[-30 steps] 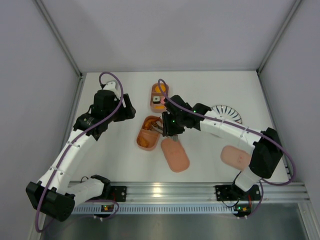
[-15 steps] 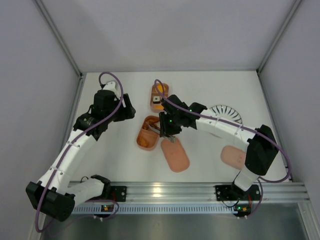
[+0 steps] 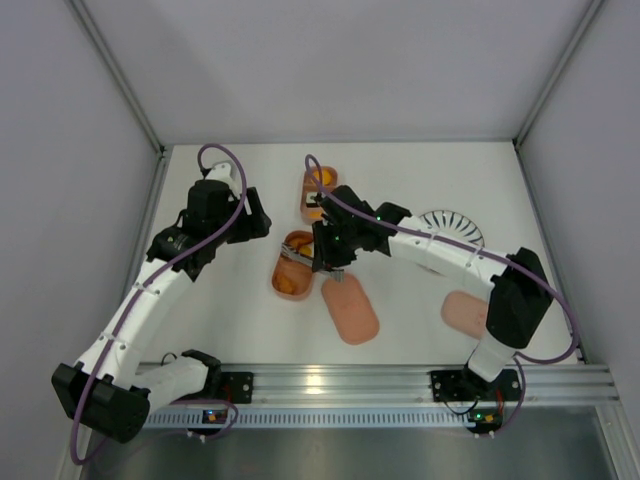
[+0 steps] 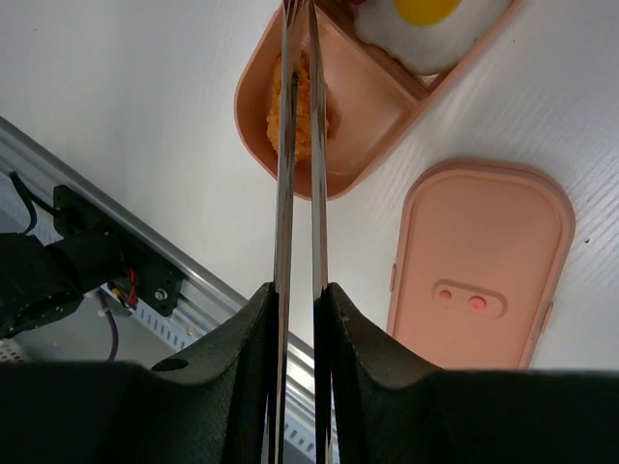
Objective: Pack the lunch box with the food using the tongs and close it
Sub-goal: Adjust the fake food in the packing box.
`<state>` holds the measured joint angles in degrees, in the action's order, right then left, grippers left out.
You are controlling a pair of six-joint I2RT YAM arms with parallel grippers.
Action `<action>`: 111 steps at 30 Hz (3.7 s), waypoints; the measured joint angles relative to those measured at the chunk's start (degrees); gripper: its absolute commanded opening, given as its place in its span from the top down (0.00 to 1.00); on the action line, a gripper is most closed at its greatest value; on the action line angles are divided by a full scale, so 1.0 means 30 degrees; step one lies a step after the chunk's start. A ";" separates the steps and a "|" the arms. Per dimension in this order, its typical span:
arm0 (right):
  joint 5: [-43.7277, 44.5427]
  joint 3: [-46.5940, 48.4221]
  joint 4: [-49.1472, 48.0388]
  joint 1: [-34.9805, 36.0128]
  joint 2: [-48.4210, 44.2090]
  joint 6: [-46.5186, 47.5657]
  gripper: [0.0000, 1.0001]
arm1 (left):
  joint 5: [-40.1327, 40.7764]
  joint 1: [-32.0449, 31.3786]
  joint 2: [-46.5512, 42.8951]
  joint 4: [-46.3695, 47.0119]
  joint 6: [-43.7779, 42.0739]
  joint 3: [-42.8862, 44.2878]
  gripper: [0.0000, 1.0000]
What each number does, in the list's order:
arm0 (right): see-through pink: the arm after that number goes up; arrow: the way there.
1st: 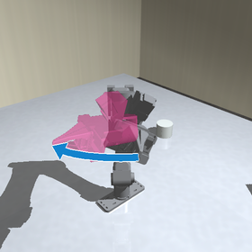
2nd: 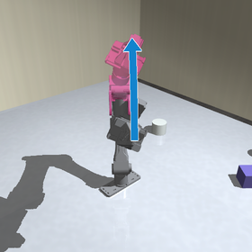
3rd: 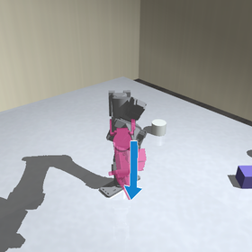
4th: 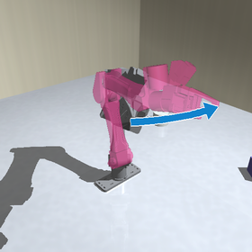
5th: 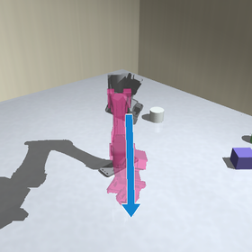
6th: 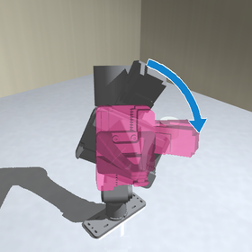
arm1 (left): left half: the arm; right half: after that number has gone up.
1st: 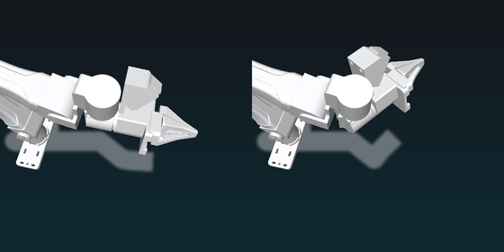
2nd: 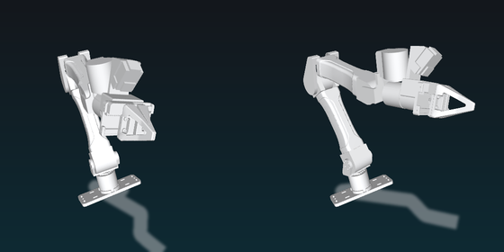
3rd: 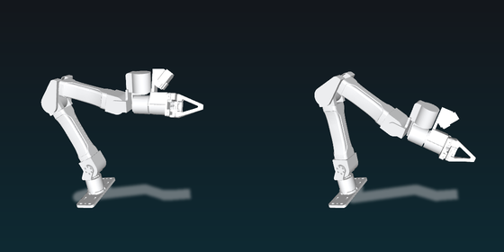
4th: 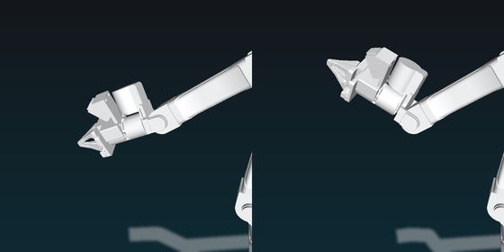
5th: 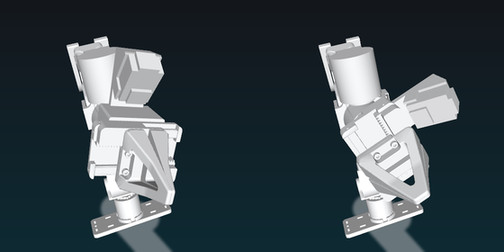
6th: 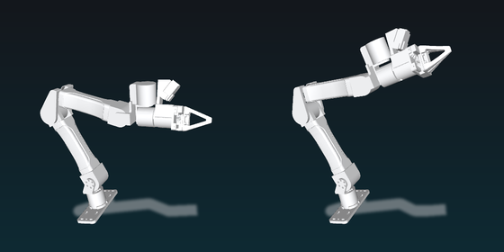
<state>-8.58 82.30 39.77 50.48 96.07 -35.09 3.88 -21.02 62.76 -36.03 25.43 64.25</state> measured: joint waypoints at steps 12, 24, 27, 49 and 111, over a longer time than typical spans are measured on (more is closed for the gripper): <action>0.3002 0.0080 0.0532 -0.0262 -0.1151 -0.0080 0.70 | 0.0000 0.0015 0.0000 0.0000 0.0058 0.0000 0.26; 0.4699 -0.1355 0.0612 -0.1239 -0.3497 -0.0146 0.68 | 0.0007 0.0015 0.0044 0.0022 0.0444 -0.0437 0.27; 0.4634 -0.1683 0.0648 -0.1297 -0.3293 -0.0138 0.68 | 0.0007 0.0015 0.0138 0.0029 0.0517 -0.0474 0.27; 0.3337 -0.1683 0.0386 -0.1392 -0.2346 0.0197 0.70 | 0.0153 0.0015 0.0204 0.0022 0.0554 -0.0474 0.27; 0.0721 -0.2033 -0.0051 -0.1239 -0.2280 0.0087 0.64 | 0.0146 0.0015 0.0503 0.0160 0.0561 -0.0554 0.26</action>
<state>-6.42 76.20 39.62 46.76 89.23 -34.83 4.32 -20.97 64.27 -35.55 27.11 62.59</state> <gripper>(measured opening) 0.368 0.736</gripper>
